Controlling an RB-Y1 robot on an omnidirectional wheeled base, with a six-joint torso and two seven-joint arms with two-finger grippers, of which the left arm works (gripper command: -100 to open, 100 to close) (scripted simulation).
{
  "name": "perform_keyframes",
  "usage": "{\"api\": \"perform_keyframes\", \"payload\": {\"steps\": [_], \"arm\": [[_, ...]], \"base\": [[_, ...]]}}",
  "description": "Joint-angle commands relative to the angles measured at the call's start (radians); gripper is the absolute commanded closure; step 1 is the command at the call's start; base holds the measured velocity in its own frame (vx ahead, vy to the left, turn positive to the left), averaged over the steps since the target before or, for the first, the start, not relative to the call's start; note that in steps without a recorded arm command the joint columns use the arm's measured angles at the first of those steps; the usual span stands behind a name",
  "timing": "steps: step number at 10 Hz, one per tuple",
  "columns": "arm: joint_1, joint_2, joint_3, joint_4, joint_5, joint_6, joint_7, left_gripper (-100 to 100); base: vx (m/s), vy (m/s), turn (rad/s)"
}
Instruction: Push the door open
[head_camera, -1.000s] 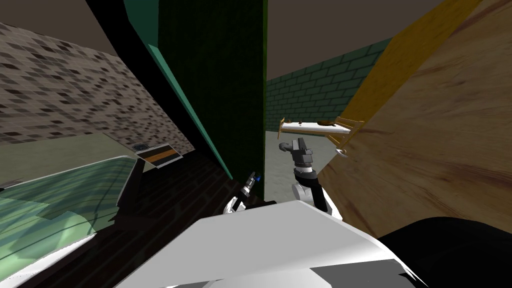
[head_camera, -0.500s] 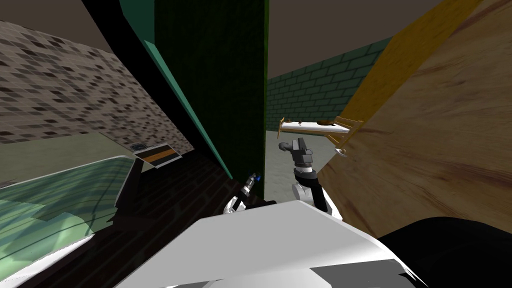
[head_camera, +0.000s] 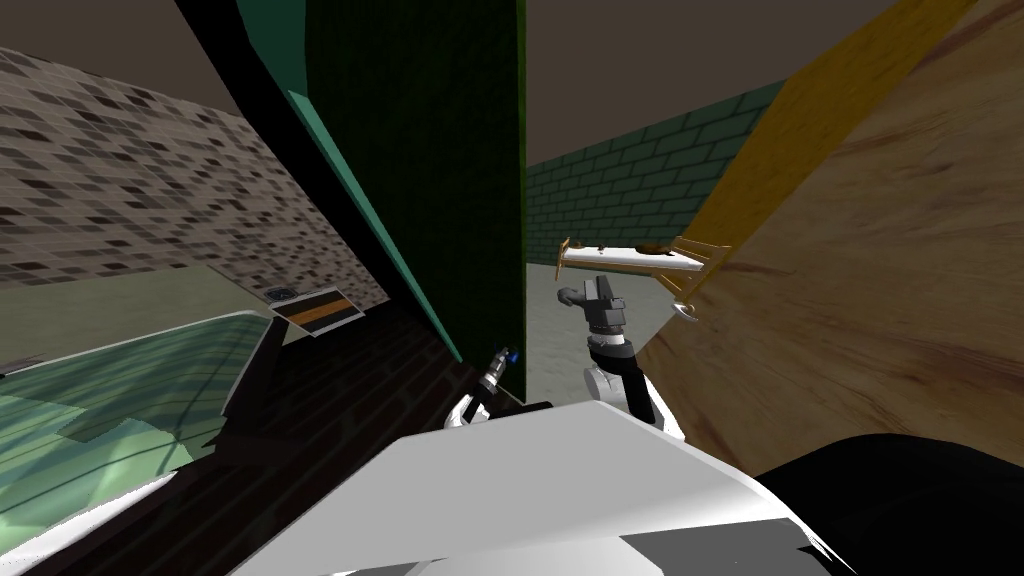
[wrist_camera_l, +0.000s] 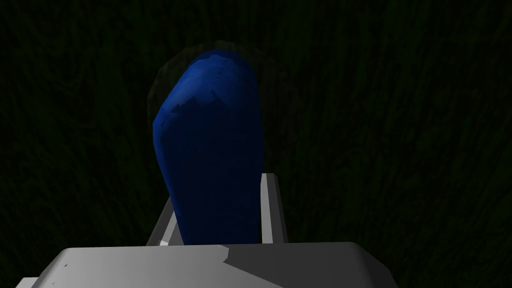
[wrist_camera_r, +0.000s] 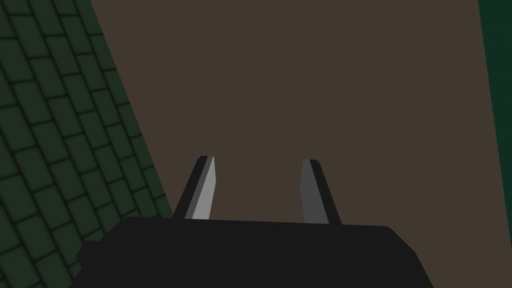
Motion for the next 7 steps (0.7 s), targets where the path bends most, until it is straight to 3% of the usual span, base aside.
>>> {"api": "perform_keyframes", "payload": {"steps": [1,7], "arm": [[-0.019,0.003,0.026,0.015,0.012,-0.015,-0.01,100],[-0.022,0.009,0.093,0.026,0.042,-0.008,-0.044,100]], "base": [[0.122,-0.166,0.034],[0.131,-0.149,0.044]]}}
